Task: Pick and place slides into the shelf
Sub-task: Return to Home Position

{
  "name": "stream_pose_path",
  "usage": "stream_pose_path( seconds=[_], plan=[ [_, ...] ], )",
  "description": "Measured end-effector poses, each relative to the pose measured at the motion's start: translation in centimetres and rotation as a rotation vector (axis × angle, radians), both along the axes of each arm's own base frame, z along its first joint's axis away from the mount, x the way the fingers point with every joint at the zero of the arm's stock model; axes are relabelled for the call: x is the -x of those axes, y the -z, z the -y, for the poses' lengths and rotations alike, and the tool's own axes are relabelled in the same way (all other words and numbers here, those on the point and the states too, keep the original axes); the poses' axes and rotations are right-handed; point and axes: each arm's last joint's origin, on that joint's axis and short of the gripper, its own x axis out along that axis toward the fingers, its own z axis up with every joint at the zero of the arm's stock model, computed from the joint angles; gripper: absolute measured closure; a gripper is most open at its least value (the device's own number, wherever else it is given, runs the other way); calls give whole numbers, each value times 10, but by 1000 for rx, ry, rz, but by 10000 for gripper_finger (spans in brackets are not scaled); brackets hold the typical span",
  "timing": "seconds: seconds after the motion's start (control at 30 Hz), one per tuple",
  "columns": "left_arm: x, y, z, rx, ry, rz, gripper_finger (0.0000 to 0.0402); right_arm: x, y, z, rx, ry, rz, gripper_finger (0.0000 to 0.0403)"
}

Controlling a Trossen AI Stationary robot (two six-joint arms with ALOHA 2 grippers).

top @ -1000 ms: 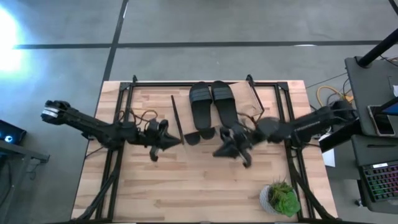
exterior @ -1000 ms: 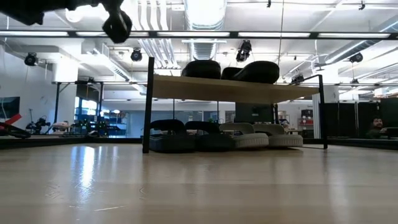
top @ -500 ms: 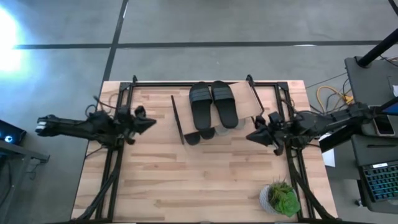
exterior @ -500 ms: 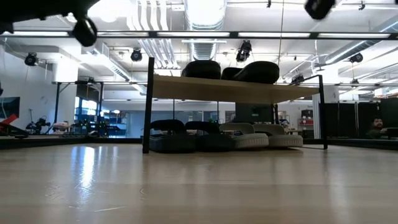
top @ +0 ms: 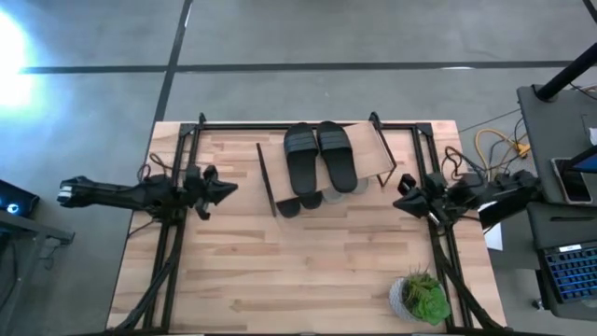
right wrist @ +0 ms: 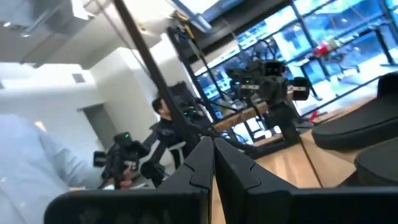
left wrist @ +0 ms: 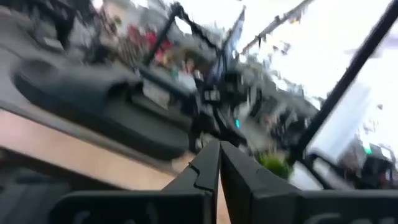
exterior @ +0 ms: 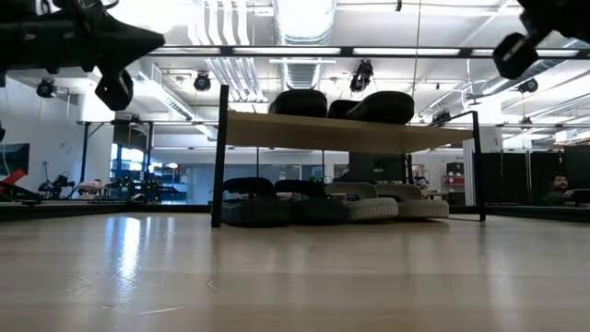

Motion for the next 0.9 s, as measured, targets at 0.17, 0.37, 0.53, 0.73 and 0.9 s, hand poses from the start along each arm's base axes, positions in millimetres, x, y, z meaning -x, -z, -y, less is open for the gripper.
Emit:
stream_pose_path(
  seconds=[0.17, 0.37, 0.53, 0.73, 0.9],
  plan=[
    [8, 2, -2, -58, -52, 43, 402, 9, 13, 1, 74, -25, 3, 394],
    [14, 21, -2, -103, -36, -95, 402, 5, 23, 0, 109, -21, -168, 394],
    [19, 34, -2, -89, -20, -162, 402, 5, 33, 1, 127, -1, -159, 394],
    [17, 43, -1, -104, 9, -235, 402, -2, 59, 1, 96, 63, -203, 394],
    [15, 46, -1, -107, 10, -272, 402, -2, 59, 1, 148, 70, -198, 394]
  ],
)
